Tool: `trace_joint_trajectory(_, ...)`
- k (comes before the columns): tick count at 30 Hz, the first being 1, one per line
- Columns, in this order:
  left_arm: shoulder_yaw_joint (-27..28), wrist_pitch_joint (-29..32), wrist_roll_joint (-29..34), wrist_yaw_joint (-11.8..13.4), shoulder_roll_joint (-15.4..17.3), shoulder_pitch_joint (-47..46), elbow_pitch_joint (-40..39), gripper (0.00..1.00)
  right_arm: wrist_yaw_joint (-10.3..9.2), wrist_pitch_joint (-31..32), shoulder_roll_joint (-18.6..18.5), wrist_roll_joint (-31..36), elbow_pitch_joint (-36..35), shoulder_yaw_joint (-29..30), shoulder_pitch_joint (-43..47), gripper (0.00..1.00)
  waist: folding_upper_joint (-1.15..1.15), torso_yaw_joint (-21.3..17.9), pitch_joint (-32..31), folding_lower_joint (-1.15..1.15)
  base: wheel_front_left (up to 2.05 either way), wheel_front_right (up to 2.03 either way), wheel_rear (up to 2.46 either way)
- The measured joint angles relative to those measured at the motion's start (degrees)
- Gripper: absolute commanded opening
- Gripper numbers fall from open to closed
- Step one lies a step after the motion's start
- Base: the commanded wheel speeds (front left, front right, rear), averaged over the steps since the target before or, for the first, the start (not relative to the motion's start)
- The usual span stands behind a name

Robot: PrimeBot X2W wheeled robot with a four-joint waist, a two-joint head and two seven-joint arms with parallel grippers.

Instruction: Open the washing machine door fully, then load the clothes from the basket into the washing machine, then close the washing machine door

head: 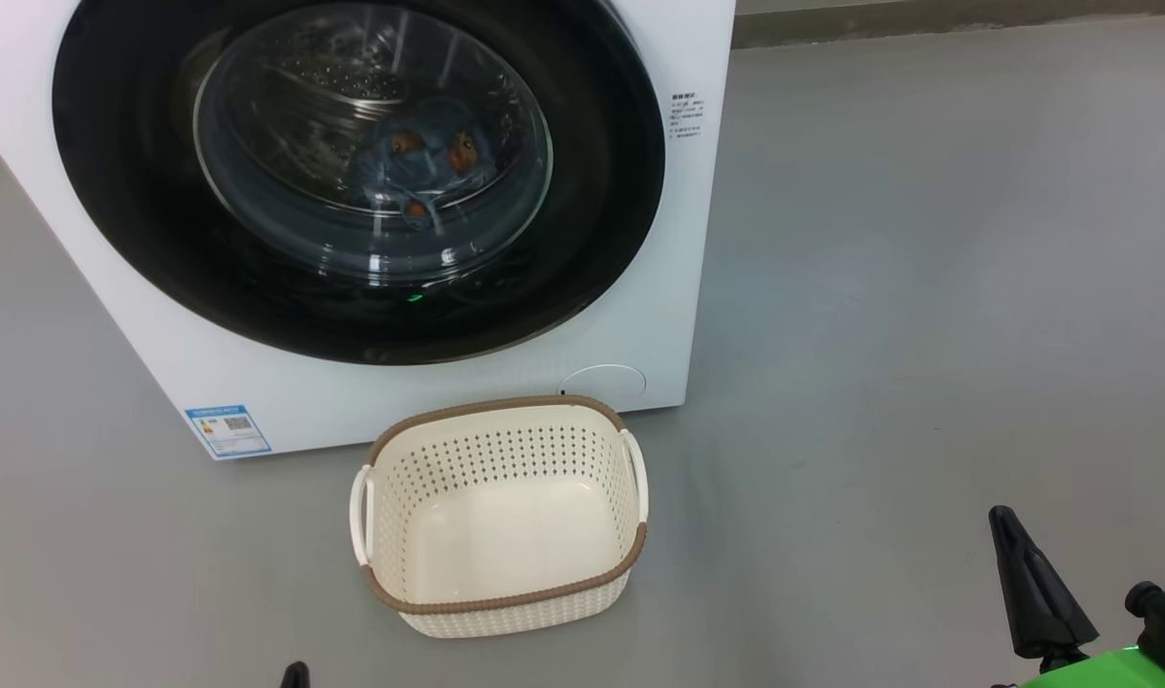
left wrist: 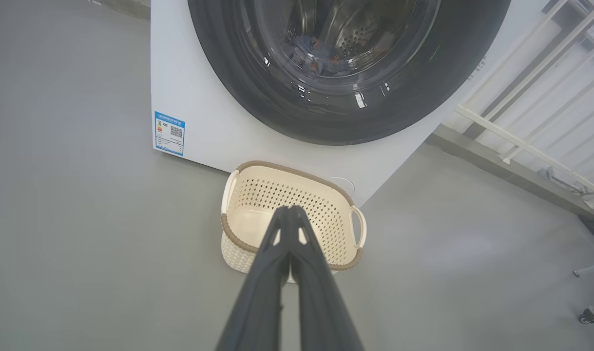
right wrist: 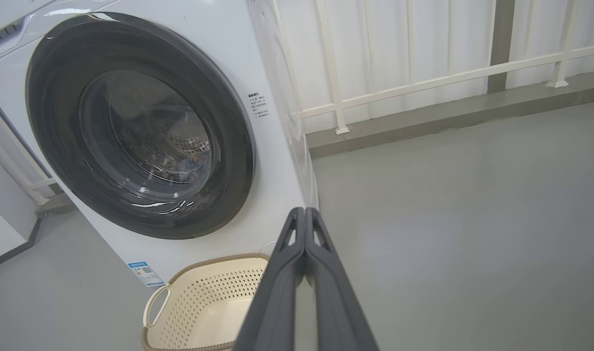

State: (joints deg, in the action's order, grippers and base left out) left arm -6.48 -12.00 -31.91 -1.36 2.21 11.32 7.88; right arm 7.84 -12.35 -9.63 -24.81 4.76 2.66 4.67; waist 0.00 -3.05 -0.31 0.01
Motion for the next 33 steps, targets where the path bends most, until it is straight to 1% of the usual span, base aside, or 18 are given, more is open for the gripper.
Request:
trace_joint_trajectory(12, 0.8, 1.5, -7.0, -0.5, 0.2, -1.3, 0.9, 0.0, 0.0, 1.8, 0.6, -7.6, 1.3, 0.1, -0.9, 0.0, 0.0, 0.3, 0.1, 0.0, 0.0, 0.0, 0.0)
trace_joint_trajectory(14, 1.0, 1.9, -8.5, -1.0, 0.2, -1.5, 1.1, 0.0, 0.0, 2.2, 0.6, -8.7, 1.4, 0.2, -1.2, 0.0, 0.0, 0.4, 0.1, 0.0, 0.0, 0.0, 0.0)
trace_joint_trajectory(20, 1.4, 2.6, -11.9, -1.0, 0.5, -2.8, 1.4, 0.0, 0.0, 3.1, 0.9, -12.6, 1.9, 0.3, -1.3, 0.0, 0.0, 0.6, 0.1, -0.01, 0.0, 0.0, 0.0)
trace_joint_trajectory(25, 1.6, 3.5, -13.9, -1.5, 0.5, -3.3, 1.5, 0.0, 0.0, 3.7, 1.1, -15.2, 2.4, 0.4, -1.5, 0.0, 0.0, 0.7, 0.1, -0.01, 0.0, 0.0, 0.0)
trace_joint_trajectory(27, 1.8, 4.0, -16.0, -1.5, 0.5, -3.6, 1.7, 0.0, 0.0, 4.2, 1.2, -17.3, 2.6, 0.5, -2.1, 0.0, 0.0, 0.8, 0.1, 0.0, 0.0, 0.0, 0.0)
trace_joint_trajectory(33, 2.2, 4.5, -18.8, -1.7, 0.6, -3.9, 2.2, 0.0, 0.0, 4.8, 1.6, -20.5, 3.1, 0.6, -2.5, 0.0, 0.0, 0.9, 0.1, 0.0, 0.0, 0.0, 0.0)
